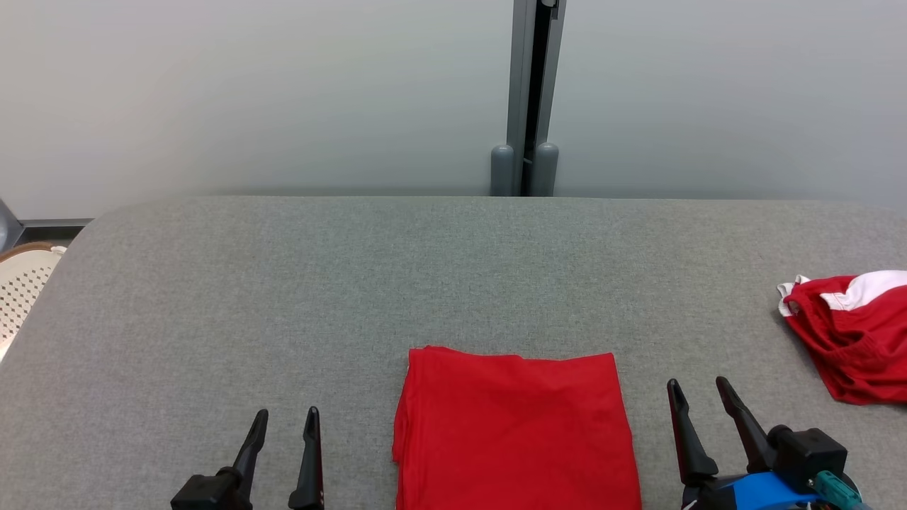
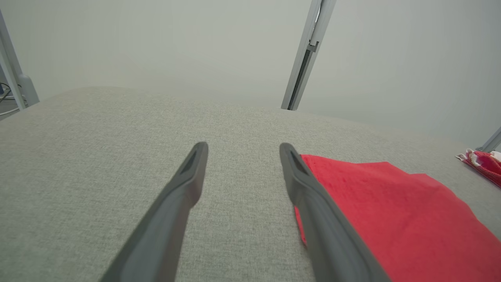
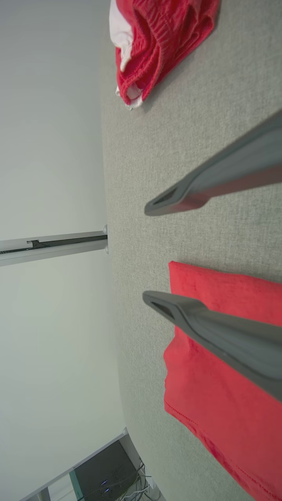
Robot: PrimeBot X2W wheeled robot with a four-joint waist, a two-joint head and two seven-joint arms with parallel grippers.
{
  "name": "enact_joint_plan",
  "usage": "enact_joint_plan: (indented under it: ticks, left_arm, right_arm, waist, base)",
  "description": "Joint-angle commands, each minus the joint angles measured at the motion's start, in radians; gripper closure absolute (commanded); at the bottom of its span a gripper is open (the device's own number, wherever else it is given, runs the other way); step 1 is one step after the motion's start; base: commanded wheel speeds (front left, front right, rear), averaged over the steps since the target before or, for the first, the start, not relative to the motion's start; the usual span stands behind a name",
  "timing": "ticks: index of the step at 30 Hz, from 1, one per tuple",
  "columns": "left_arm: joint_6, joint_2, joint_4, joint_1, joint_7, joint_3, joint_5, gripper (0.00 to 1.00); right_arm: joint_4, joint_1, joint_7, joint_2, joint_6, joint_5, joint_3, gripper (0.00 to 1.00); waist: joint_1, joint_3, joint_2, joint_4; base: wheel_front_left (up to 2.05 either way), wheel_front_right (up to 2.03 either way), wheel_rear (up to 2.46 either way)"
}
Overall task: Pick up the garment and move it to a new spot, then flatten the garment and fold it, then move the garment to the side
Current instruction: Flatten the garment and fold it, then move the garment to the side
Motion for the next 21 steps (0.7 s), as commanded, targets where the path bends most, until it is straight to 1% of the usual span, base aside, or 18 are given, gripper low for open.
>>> enact_joint_plan:
  ticks: [1,12,21]
  left_arm:
    - [-0.004,-0.004,0.0,0.002,-0.004,0.004,0.008,0.0]
    - [-0.029,-0.022,0.012,0.0,-0.004,0.03,0.039,0.0]
    - [-0.038,-0.035,0.018,-0.008,-0.004,0.04,0.052,0.0]
  right_arm:
    - [0.001,0.003,-0.005,-0.001,0.0,0.003,-0.003,0.0]
    - [0.012,-0.007,-0.005,-0.001,0.0,0.004,0.006,0.0]
    - [0.033,-0.034,-0.005,-0.001,0.0,-0.014,0.003,0.0]
  waist:
    - [0.0,0.0,0.0,0.001]
    - [0.0,-0.001,0.0,0.003]
    - [0.0,0.002,0.0,0.01]
  base:
    - [0.0,0.0,0.0]
    - [0.0,0.0,0.0]
    - [0.0,0.0,0.0]
